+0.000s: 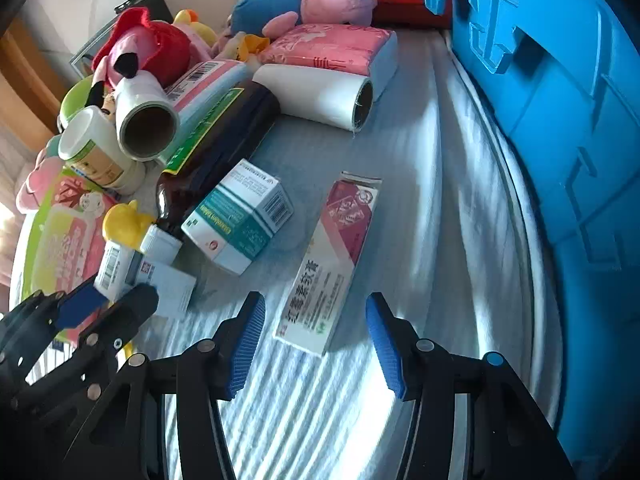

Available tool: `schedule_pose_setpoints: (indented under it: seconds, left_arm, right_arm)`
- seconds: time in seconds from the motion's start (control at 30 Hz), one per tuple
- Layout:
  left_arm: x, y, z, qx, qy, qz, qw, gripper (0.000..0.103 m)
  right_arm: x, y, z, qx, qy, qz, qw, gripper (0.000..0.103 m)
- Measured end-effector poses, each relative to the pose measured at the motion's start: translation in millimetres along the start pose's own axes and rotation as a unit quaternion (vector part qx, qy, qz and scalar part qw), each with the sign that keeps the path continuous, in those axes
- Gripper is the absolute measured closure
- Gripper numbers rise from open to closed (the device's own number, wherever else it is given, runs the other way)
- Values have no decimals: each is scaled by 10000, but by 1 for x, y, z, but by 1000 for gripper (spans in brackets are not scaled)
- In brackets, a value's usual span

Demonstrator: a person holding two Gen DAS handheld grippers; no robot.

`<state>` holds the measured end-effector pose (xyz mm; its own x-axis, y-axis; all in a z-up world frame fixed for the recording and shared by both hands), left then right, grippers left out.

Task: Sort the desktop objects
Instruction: 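Grasp the white barcode box with the left tool while the right tool grasps the pink ointment box, then lift both boxes and carry them over the blue crate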

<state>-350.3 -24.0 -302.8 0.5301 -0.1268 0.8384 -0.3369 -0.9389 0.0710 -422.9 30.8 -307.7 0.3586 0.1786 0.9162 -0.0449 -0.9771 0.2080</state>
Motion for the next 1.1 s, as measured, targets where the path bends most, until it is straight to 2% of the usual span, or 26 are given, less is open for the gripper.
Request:
schedule_pose_setpoints:
  seconds: [0.07,0.13,0.2,0.4,0.47,0.53,0.63,0.83,1.1]
  left_arm:
    - [1,0,0,-10,-35,-7,10000,74]
    - [5,1,1,-33,-64,-40,10000,74]
    - [14,4,1,-5,-132,-34,9999,74]
    - [54,12,-2,43,-473,-116,9988,74]
    - [71,14,-3,12,-633,-190,9978,74]
    - [91,15,-4,-56,-839,-284,9961,74]
    - [123,18,-7,-119,-1179,-432,9920,74]
    - [189,23,-9,-164,-1869,-592,9805,74]
    - [257,7,-14,-252,-2588,-592,9638,74]
  right_arm:
    - [-9,5,-5,-5,11,89,10000,55]
    - [-14,13,-7,106,-42,197,9997,68]
    - [-12,21,-4,173,-42,219,9996,74]
    - [27,45,10,286,-397,128,9987,74]
    - [45,55,15,305,-576,41,9979,74]
    - [81,-15,25,380,-796,-52,9961,74]
    - [113,1,40,529,-1200,-179,9912,74]
    - [210,12,69,691,-2084,-305,9751,74]
    - [295,21,92,803,-3070,-132,9482,74]
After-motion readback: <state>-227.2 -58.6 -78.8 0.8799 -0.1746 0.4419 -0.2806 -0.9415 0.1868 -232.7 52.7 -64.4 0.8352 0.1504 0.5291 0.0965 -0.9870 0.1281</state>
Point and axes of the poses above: each gripper's, at about its wrist camera, not at the fingertips, and x roughly against the way its jaws point, y to its left, z to its underside, the point moved 4 cm from there along -x, roughly the way its jaws point, and after that the axes turned 11 degrees about -x, right-handed, at the moved point
